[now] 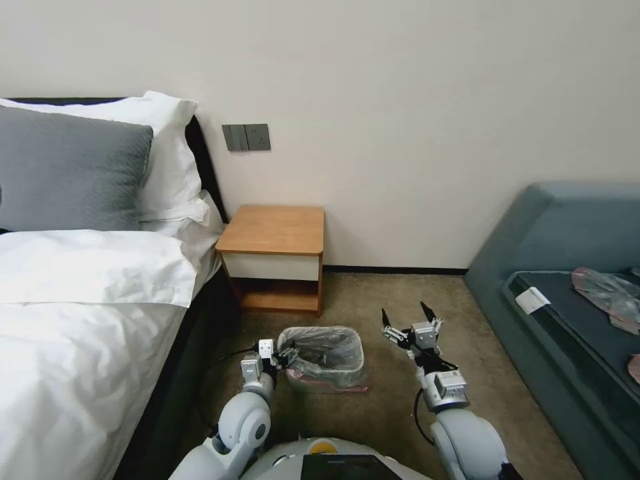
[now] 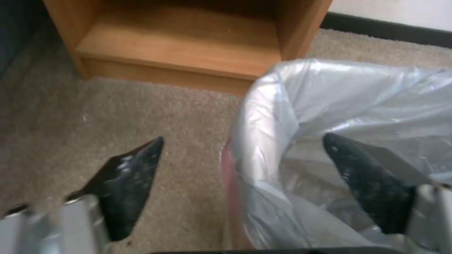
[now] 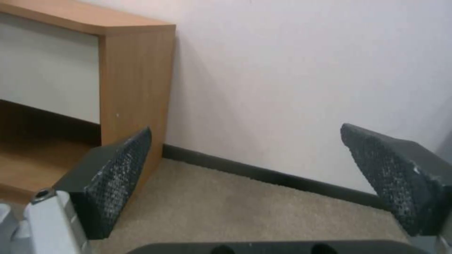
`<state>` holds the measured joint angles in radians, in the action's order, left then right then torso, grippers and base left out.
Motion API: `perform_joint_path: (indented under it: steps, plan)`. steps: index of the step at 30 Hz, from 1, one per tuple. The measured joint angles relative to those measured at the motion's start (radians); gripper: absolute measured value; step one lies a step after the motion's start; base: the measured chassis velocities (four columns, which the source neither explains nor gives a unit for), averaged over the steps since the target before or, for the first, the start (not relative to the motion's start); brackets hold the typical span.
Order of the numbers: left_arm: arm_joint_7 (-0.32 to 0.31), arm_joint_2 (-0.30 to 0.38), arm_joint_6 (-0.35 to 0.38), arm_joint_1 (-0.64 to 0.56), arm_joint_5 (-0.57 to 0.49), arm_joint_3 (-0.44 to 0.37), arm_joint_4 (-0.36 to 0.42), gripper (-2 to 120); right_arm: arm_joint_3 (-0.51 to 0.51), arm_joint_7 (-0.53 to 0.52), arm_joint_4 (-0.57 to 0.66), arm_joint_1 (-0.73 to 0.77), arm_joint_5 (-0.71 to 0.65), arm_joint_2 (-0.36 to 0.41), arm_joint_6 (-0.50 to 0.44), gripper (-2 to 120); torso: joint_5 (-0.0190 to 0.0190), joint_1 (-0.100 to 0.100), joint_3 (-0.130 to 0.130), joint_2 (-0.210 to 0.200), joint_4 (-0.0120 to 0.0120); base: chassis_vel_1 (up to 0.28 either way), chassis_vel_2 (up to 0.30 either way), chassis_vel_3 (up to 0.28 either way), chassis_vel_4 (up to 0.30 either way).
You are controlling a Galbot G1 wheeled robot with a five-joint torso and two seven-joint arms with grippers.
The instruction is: Pick up the garbage bag from the table and place it over the trash can.
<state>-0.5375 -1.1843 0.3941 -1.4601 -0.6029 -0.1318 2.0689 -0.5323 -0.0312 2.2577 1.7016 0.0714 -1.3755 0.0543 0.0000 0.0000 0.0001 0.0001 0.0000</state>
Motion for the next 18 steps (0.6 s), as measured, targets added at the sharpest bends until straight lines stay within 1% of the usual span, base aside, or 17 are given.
perform_joint_path:
  steps: [1, 2, 7, 9, 10, 11, 12, 13, 14, 16, 18]
  plan:
    - [0.002, -0.001, -0.002, -0.001, 0.014, 0.000, 0.002, 97, 0.002, -0.001, 0.005, 0.000, 0.000, 0.002, 0.004, 100, 0.0000, 0.000, 0.000, 0.000, 0.0000, 0.000, 0.000, 0.000, 0.000]
    - [0.004, -0.001, -0.005, -0.003, 0.024, -0.001, 0.006, 99, 0.003, -0.002, 0.009, 0.000, -0.001, 0.003, 0.007, 100, 0.0000, 0.000, 0.000, 0.000, 0.0000, 0.000, 0.000, 0.000, 0.000]
    - [0.011, 0.000, -0.012, -0.014, 0.045, -0.007, 0.022, 100, 0.007, -0.006, 0.023, 0.002, -0.001, 0.005, 0.015, 100, 0.0000, 0.000, 0.000, 0.000, 0.0000, 0.000, 0.000, 0.000, 0.000]
    - [0.042, 0.007, -0.046, -0.034, 0.104, -0.030, 0.035, 100, 0.016, -0.018, 0.030, 0.009, -0.002, 0.007, 0.015, 100, 0.0000, 0.000, 0.000, 0.000, -0.0001, 0.000, 0.000, 0.000, 0.000]
    - [0.042, 0.007, -0.046, -0.034, 0.104, -0.030, 0.035, 100, 0.016, -0.018, 0.030, 0.009, -0.002, 0.007, 0.015, 100, 0.0000, 0.000, 0.000, 0.000, -0.0001, 0.000, 0.000, 0.000, 0.000]
    - [0.059, 0.008, -0.067, -0.040, 0.139, -0.044, 0.034, 100, 0.022, -0.031, 0.029, 0.011, -0.005, 0.009, 0.012, 100, 0.0000, 0.000, 0.000, 0.000, -0.0001, 0.000, 0.000, 0.000, 0.000]
    - [0.094, 0.009, -0.123, -0.049, 0.208, -0.071, 0.023, 100, 0.034, -0.060, 0.020, 0.009, -0.011, 0.013, -0.001, 100, -0.0001, 0.000, 0.000, 0.000, 0.0000, 0.000, 0.000, 0.000, 0.000]
    - [0.118, 0.008, -0.169, -0.055, 0.254, -0.093, 0.012, 100, 0.043, -0.086, 0.007, 0.007, -0.014, 0.015, -0.013, 100, -0.0001, 0.000, 0.000, 0.000, 0.0001, 0.000, 0.000, 0.000, 0.000]
    - [0.118, 0.008, -0.169, -0.055, 0.254, -0.093, 0.012, 100, 0.043, -0.086, 0.007, 0.007, -0.014, 0.015, -0.013, 100, -0.0001, 0.000, 0.000, 0.000, 0.0001, 0.000, 0.000, 0.000, 0.000]
    - [0.158, 0.005, -0.260, -0.067, 0.328, -0.140, -0.005, 100, 0.052, -0.117, -0.018, 0.004, -0.014, 0.010, -0.045, 100, 0.0000, 0.000, 0.000, 0.000, 0.0001, 0.000, 0.000, 0.000, 0.000]
    - [0.195, -0.005, -0.364, -0.087, 0.392, -0.201, -0.014, 100, 0.060, -0.135, -0.045, 0.014, -0.015, -0.010, -0.095, 100, -0.0001, 0.000, 0.000, 0.000, 0.0000, 0.000, 0.000, 0.000, 0.000]
